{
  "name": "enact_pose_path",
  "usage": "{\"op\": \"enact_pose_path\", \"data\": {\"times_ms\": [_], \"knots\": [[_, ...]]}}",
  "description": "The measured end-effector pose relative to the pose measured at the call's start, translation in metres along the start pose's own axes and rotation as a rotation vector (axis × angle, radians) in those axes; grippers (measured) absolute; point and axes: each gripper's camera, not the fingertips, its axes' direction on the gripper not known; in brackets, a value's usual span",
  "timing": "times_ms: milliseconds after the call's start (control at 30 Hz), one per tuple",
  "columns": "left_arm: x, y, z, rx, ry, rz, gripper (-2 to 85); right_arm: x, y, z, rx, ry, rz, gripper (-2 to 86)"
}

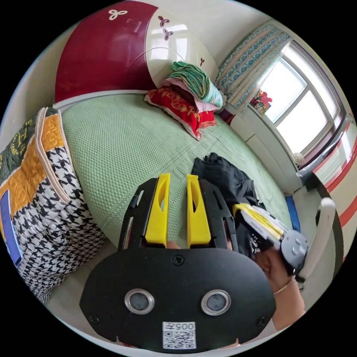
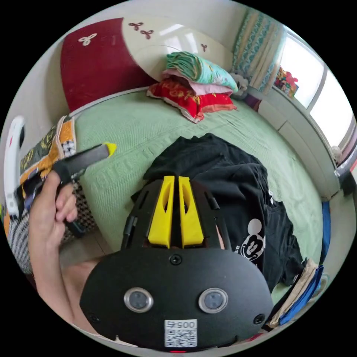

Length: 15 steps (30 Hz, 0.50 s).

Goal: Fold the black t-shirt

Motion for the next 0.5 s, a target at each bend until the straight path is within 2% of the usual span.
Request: {"op": "enact_pose_path", "data": {"times_ms": [100,200,333,500], "knots": [[0.000,-0.003,0.011,-0.027,0.000,0.020,8.3,-0.007,0.011,0.017,-0.070,0.072,-0.112,-0.5],[-0.002,-0.005,0.015,-0.012,-0.027,0.025,8.7,0.010,0.009,0.032,-0.160,0.031,-0.108,1.9],[-0.012,-0.010,0.024,-0.020,0.003,-0.005,9.2,0.052,-0.023,0.012,-0.049,-0.160,-0.002,6.1],[-0.006,-0.020,0.040,-0.017,-0.003,0.036,10.4,0.070,-0.098,0.023,-0.015,-0.161,-0.016,9.0]]}}
